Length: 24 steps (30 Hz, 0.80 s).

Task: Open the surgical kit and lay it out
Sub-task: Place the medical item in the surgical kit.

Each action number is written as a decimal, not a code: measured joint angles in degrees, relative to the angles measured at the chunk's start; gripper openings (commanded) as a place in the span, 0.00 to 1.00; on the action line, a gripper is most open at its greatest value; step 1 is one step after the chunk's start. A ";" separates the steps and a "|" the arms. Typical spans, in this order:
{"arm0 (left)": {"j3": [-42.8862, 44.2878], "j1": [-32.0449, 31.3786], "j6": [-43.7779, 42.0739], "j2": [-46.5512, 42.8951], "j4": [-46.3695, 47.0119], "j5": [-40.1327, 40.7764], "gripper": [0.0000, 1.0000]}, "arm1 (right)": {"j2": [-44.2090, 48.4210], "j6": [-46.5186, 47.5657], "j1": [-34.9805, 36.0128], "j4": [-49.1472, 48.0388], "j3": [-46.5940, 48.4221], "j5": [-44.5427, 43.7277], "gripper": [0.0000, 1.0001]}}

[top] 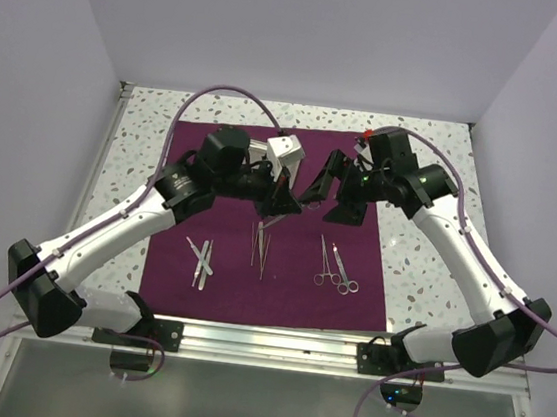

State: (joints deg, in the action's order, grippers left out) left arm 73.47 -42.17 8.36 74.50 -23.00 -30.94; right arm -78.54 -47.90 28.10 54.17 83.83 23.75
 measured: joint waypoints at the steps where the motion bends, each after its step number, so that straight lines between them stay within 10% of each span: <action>1: -0.39 -0.24 0.00 0.00 -0.26 0.09 0.00 | -0.02 -1.05 0.00 -0.72 -1.14 1.16 0.77; 8: -1.18 -1.11 -0.04 -0.66 -0.22 0.83 0.00 | 0.28 -4.39 0.04 -2.32 -1.86 3.74 0.46; 13: -1.36 -1.64 -0.55 -1.07 -0.31 0.90 0.00 | 0.96 -6.71 0.55 -4.35 -1.77 5.40 0.00; 18: -1.79 -2.08 -0.90 -1.77 0.57 0.66 0.00 | 2.82 -9.20 0.79 -5.66 -2.25 5.73 0.00; 24: -1.53 -3.04 -1.44 -2.45 0.31 9.03 0.62 | 6.95 -9.57 0.92 -2.60 -2.99 -2.36 0.00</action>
State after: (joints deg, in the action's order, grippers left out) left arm 71.94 -45.21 6.92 72.05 -22.70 -21.91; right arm -71.59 -57.47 29.02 51.57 80.84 21.39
